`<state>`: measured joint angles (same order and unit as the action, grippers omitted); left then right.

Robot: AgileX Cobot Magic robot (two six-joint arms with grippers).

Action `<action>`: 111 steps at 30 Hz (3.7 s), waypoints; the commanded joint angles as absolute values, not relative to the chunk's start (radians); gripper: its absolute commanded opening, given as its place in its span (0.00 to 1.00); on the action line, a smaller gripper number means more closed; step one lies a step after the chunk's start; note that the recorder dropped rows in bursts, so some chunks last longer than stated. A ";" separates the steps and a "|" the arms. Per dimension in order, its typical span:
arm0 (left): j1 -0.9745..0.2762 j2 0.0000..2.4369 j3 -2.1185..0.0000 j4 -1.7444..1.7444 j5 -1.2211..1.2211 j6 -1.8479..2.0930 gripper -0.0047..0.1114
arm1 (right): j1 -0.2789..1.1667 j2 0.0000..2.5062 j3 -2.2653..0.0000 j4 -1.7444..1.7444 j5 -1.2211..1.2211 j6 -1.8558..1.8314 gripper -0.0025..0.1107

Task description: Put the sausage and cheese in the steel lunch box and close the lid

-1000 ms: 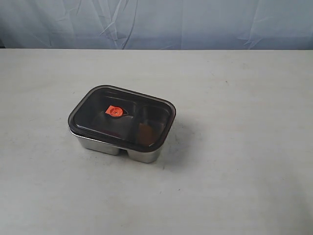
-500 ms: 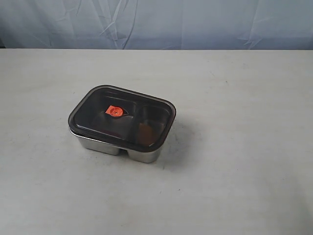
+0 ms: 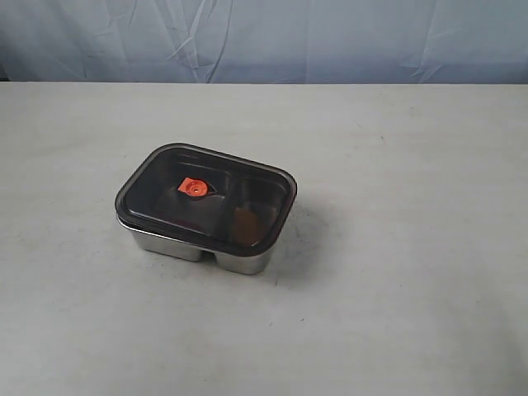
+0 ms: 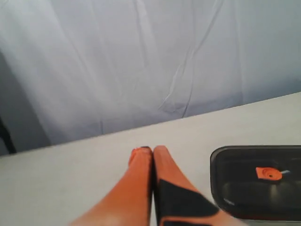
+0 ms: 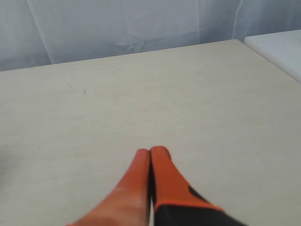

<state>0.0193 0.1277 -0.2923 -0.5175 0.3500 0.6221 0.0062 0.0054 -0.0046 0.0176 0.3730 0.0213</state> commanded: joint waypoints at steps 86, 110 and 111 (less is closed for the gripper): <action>0.066 0.000 0.000 -0.032 0.209 -0.067 0.04 | 0.000 0.000 0.000 0.016 0.358 0.020 0.02; 0.066 0.000 0.000 -0.032 0.209 -0.067 0.04 | 0.000 0.000 0.000 0.016 0.358 0.020 0.02; 0.066 0.000 0.000 -0.032 0.209 -0.067 0.04 | 0.000 0.000 0.000 0.016 0.358 0.020 0.02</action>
<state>0.0698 0.0047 -0.0038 -0.0301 0.2229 -0.0667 0.0062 0.0054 -0.0046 0.0176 0.3730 0.0213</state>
